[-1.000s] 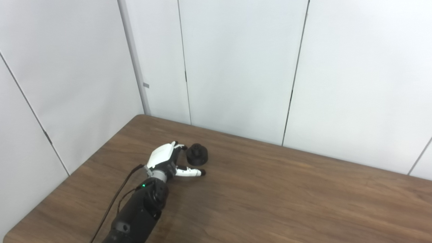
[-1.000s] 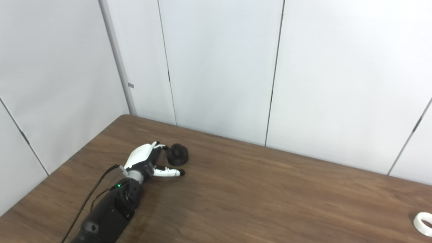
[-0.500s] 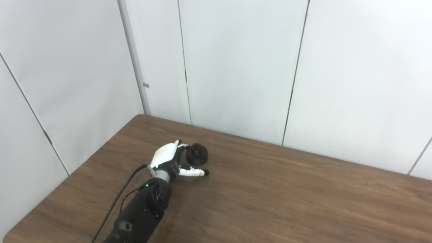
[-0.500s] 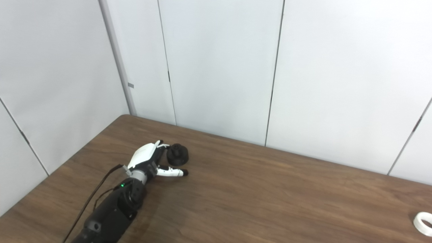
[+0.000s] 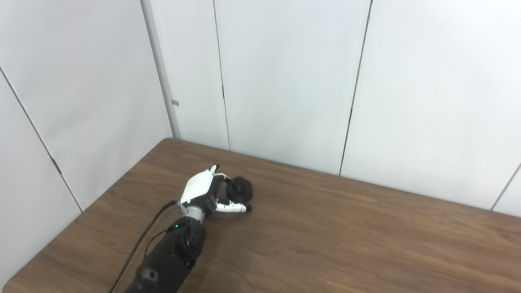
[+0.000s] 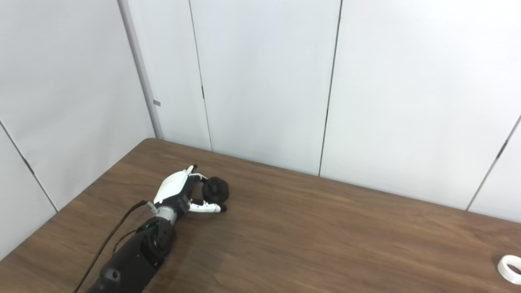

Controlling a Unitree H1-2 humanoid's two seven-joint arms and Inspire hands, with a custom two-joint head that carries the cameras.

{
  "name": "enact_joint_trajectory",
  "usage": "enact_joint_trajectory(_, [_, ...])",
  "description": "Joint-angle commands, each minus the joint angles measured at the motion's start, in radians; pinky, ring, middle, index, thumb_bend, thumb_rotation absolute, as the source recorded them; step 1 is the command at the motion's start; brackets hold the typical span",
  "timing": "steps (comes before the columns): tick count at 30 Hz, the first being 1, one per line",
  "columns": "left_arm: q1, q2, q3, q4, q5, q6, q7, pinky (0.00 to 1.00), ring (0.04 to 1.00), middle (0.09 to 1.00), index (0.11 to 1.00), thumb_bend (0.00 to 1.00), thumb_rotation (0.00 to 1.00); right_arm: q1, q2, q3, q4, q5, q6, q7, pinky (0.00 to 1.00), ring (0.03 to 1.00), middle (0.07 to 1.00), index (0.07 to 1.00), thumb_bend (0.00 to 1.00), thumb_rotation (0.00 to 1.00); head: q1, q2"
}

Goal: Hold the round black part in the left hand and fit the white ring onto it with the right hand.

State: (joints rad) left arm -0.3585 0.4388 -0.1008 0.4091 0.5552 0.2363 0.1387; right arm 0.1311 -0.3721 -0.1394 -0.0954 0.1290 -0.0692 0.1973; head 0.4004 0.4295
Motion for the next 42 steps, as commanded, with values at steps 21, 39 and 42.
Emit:
enact_joint_trajectory(21, [0.037,-0.029,-0.065,0.044,-0.009,-0.030,0.012,1.00,1.000,0.888,0.478,0.52,0.04,-0.005,-0.005,0.014,-0.004,-0.021,0.014,0.004,0.94,0.982,0.972,0.942,0.75,0.80,-0.004,-0.005])
enact_joint_trajectory(39, [0.151,-0.056,-0.138,-0.183,0.023,-0.070,0.022,1.00,0.994,0.886,0.477,0.52,0.05,-0.029,0.018,0.012,-0.040,-0.141,0.000,-0.072,0.80,0.906,0.921,0.899,0.64,0.72,-0.079,-0.030])
enact_joint_trajectory(42, [0.171,-0.052,-0.156,-0.242,0.014,-0.058,-0.010,1.00,0.998,0.888,0.477,0.52,0.05,-0.039,0.018,0.009,-0.032,-0.148,-0.007,-0.082,0.78,0.893,0.911,0.887,0.66,0.71,-0.109,-0.030])
